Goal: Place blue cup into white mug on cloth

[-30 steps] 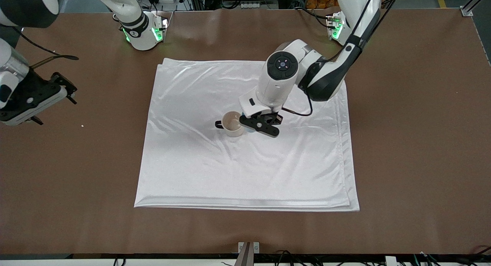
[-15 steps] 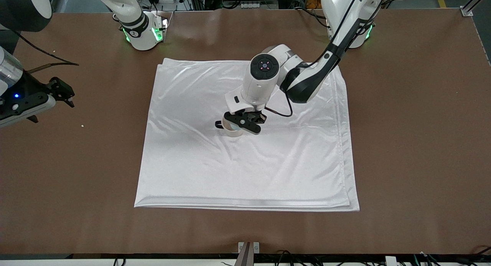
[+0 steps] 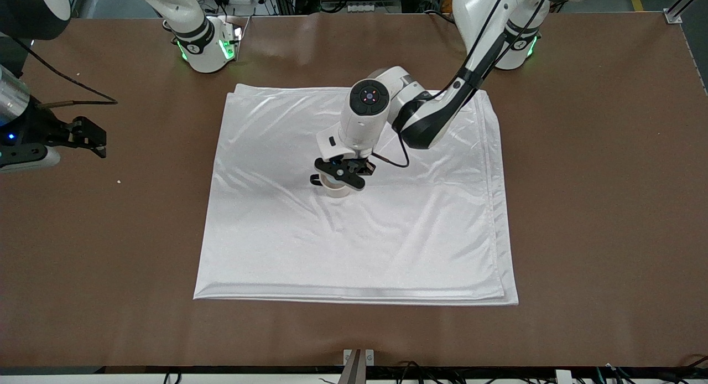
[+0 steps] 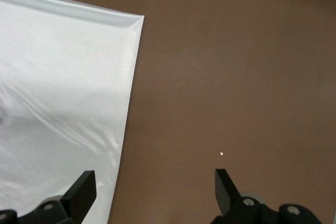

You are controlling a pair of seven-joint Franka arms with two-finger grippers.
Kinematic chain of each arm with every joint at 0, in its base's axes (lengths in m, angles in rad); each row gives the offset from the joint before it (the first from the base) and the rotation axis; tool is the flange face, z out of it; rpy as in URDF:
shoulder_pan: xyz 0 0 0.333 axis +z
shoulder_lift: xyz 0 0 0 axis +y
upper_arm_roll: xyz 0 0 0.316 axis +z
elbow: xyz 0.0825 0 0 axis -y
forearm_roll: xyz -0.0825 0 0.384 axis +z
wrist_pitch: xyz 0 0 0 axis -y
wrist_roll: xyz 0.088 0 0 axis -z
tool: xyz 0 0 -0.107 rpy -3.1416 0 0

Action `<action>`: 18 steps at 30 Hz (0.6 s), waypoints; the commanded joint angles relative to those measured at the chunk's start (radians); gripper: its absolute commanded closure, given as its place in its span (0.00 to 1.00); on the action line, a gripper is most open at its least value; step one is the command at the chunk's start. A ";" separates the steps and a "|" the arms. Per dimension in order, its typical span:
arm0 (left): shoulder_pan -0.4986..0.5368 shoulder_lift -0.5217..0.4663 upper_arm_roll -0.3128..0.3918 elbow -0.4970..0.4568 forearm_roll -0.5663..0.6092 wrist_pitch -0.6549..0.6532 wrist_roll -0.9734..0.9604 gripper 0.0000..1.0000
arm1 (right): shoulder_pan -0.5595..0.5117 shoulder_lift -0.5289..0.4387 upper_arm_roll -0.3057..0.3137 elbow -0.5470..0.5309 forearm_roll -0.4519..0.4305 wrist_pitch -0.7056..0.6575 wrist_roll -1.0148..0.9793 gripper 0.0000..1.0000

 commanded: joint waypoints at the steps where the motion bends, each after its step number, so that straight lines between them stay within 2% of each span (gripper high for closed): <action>1: -0.025 0.024 0.019 0.023 -0.009 0.008 -0.008 1.00 | -0.003 -0.009 0.004 0.030 0.026 -0.022 0.142 0.00; 5: -0.025 0.034 0.019 0.023 -0.009 0.018 -0.008 1.00 | -0.003 -0.008 0.004 0.036 0.029 -0.030 0.227 0.00; 8: -0.025 0.040 0.019 0.023 -0.009 0.028 -0.008 1.00 | -0.006 -0.017 0.000 0.037 0.087 -0.040 0.282 0.00; 15: -0.025 0.051 0.021 0.023 -0.009 0.049 -0.008 1.00 | -0.020 -0.028 -0.002 0.027 0.113 -0.059 0.282 0.00; 18: -0.027 0.054 0.021 0.023 -0.008 0.051 -0.008 0.68 | -0.023 -0.031 -0.003 0.026 0.113 -0.057 0.282 0.00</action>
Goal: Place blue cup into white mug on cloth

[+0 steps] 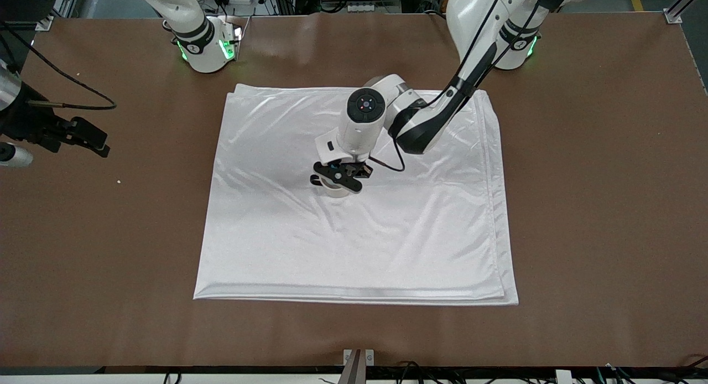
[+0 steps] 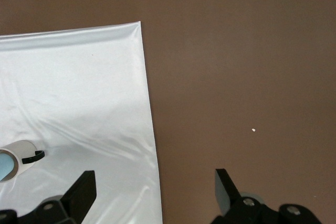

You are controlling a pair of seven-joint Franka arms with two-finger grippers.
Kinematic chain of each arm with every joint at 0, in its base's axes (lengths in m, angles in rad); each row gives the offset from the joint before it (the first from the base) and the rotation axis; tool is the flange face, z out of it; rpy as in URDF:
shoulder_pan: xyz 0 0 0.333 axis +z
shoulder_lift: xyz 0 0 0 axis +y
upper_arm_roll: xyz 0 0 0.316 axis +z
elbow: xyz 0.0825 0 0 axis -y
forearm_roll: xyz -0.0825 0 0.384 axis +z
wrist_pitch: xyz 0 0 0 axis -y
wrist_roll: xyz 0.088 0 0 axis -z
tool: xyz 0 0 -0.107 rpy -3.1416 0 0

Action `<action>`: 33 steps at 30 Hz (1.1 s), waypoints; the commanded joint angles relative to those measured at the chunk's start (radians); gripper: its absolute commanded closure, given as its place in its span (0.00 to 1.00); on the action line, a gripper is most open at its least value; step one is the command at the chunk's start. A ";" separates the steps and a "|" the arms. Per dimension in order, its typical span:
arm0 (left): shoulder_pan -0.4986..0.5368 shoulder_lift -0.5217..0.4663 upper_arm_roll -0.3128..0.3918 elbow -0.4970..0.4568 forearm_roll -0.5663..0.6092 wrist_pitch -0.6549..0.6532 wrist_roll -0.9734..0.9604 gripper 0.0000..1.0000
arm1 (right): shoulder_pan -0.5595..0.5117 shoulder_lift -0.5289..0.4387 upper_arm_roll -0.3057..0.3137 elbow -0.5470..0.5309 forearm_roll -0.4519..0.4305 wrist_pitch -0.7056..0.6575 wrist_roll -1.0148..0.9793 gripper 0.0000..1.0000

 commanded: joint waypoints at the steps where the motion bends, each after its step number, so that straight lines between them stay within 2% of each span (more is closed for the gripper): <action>1: -0.016 0.016 0.014 0.023 -0.008 0.009 -0.008 0.54 | -0.018 -0.024 0.000 -0.006 0.029 -0.014 0.019 0.00; 2: -0.016 0.016 0.016 0.023 -0.008 0.009 -0.008 0.36 | -0.020 -0.024 0.000 -0.006 0.029 -0.014 0.019 0.00; 3: -0.016 0.014 0.017 0.023 -0.006 0.009 -0.005 0.06 | -0.021 -0.024 0.000 -0.006 0.029 -0.014 0.017 0.00; 4: -0.015 0.014 0.019 0.023 -0.005 0.009 0.000 0.00 | -0.024 -0.026 0.000 -0.006 0.029 -0.014 0.016 0.00; 11: -0.013 0.007 0.019 0.024 -0.002 0.009 -0.005 0.00 | -0.024 -0.042 0.001 -0.012 0.029 -0.017 0.013 0.00; 14: -0.010 -0.006 0.019 0.032 -0.003 0.009 -0.009 0.00 | -0.009 -0.087 -0.005 -0.064 0.031 -0.007 0.014 0.00; 21: 0.002 -0.065 0.020 0.039 -0.002 0.005 -0.018 0.00 | 0.078 -0.099 -0.134 -0.082 0.064 0.000 0.010 0.00; 29: 0.016 -0.144 0.056 0.036 -0.006 -0.014 -0.095 0.00 | 0.082 -0.102 -0.152 -0.099 0.072 -0.005 0.010 0.00; 33: 0.060 -0.184 0.054 0.036 -0.009 -0.026 -0.104 0.00 | 0.088 -0.105 -0.210 -0.105 0.121 -0.005 -0.036 0.00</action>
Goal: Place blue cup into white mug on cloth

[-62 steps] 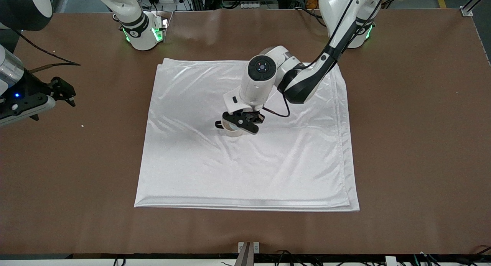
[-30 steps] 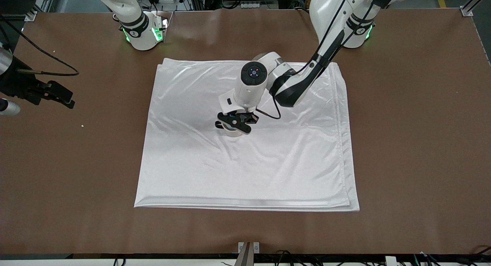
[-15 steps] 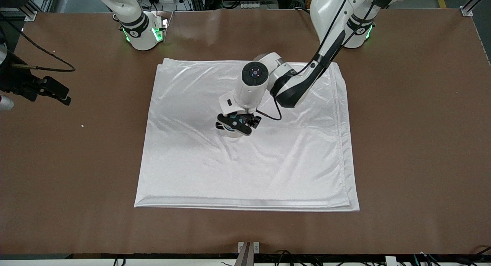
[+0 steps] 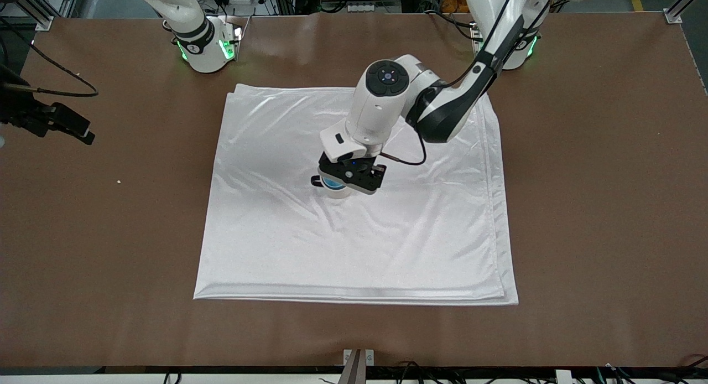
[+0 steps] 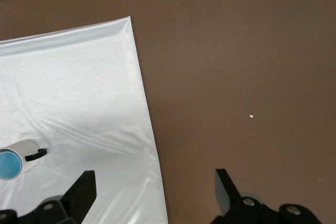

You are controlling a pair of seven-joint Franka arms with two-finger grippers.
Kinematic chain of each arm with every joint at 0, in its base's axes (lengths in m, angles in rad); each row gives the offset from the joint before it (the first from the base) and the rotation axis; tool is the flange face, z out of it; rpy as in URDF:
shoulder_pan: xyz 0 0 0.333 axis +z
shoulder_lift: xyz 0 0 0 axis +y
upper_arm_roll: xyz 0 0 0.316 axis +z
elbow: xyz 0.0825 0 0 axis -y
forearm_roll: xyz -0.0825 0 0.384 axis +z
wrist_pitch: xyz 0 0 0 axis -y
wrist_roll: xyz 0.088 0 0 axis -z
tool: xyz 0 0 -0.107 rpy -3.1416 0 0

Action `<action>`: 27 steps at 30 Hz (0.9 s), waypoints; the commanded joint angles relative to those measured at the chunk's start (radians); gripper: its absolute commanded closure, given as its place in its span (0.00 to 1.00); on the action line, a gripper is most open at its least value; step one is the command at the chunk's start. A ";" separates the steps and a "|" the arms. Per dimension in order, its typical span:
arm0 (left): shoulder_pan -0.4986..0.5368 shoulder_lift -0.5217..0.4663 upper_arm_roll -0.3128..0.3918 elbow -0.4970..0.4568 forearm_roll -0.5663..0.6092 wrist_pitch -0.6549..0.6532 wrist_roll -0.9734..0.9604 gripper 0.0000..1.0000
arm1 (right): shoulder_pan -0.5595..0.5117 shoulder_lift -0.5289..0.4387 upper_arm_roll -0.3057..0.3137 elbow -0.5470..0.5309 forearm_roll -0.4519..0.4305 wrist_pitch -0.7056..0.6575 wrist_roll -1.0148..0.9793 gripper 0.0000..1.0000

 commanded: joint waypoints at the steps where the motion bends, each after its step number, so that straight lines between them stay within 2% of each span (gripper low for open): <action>1: 0.049 -0.074 0.006 -0.018 -0.009 -0.026 -0.025 0.00 | 0.014 -0.033 -0.076 -0.036 0.071 0.007 -0.062 0.00; 6: 0.099 -0.131 0.006 -0.023 -0.011 -0.043 -0.026 0.00 | 0.020 -0.027 -0.109 -0.034 0.076 0.008 -0.112 0.00; 11: 0.155 -0.186 0.006 -0.024 -0.011 -0.101 -0.025 0.00 | 0.032 -0.026 -0.105 -0.036 0.070 0.014 -0.106 0.00; 19: 0.297 -0.261 0.006 -0.024 -0.006 -0.232 -0.022 0.00 | 0.040 -0.024 -0.102 -0.034 0.067 0.017 -0.102 0.00; 27: 0.420 -0.296 0.006 -0.024 0.003 -0.344 0.004 0.00 | 0.038 -0.023 -0.103 -0.034 0.067 0.019 -0.102 0.00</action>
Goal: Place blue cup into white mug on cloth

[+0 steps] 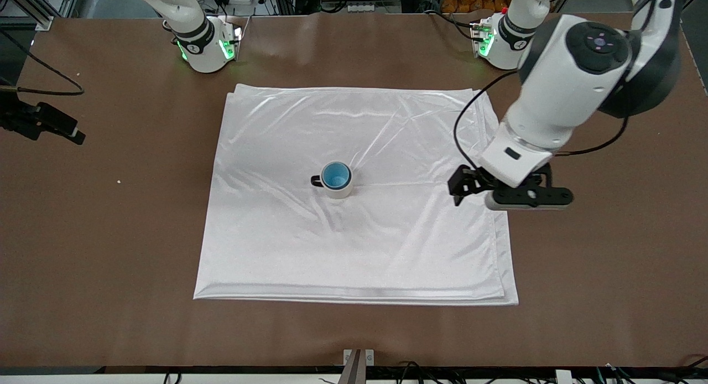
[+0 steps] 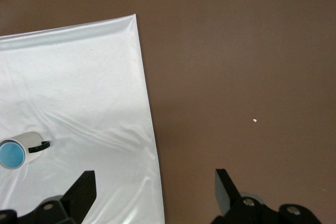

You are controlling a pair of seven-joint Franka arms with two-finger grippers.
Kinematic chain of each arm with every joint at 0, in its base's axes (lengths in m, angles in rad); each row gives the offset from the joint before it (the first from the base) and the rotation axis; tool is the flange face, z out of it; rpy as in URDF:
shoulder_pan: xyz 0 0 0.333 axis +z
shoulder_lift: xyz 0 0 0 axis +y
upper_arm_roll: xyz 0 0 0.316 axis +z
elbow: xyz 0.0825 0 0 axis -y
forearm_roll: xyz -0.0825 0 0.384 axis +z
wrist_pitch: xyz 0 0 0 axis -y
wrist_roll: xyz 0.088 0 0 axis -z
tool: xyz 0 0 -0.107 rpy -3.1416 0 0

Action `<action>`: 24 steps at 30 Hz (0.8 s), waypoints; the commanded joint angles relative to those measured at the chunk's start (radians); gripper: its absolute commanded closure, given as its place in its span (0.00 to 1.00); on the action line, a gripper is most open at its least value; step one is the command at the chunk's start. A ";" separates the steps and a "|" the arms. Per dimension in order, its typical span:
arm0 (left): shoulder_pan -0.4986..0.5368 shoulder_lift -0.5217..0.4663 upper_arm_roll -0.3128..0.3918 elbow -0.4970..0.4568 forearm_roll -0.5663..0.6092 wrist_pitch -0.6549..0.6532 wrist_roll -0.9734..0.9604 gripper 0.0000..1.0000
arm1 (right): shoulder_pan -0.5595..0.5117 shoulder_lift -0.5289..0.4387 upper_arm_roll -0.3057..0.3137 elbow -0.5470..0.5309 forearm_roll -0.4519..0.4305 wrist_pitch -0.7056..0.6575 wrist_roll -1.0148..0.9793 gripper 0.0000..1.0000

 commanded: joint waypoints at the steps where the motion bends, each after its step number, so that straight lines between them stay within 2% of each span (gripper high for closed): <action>1: 0.066 -0.040 -0.006 -0.026 0.004 -0.068 0.009 0.00 | 0.001 -0.023 -0.006 -0.024 0.014 0.011 0.003 0.00; 10: 0.138 -0.063 -0.007 -0.043 0.009 -0.123 0.044 0.00 | -0.002 -0.021 -0.008 -0.024 0.014 0.011 0.003 0.00; 17: 0.164 -0.134 -0.006 -0.112 0.009 -0.125 0.061 0.00 | -0.002 -0.021 -0.008 -0.024 0.012 0.011 0.001 0.00; 20: 0.205 -0.166 -0.012 -0.153 0.008 -0.125 0.061 0.00 | -0.001 -0.021 -0.008 -0.022 0.012 0.011 0.001 0.00; 24: 0.215 -0.177 -0.012 -0.174 0.007 -0.125 0.063 0.00 | 0.001 -0.021 -0.008 -0.021 0.011 0.011 0.001 0.00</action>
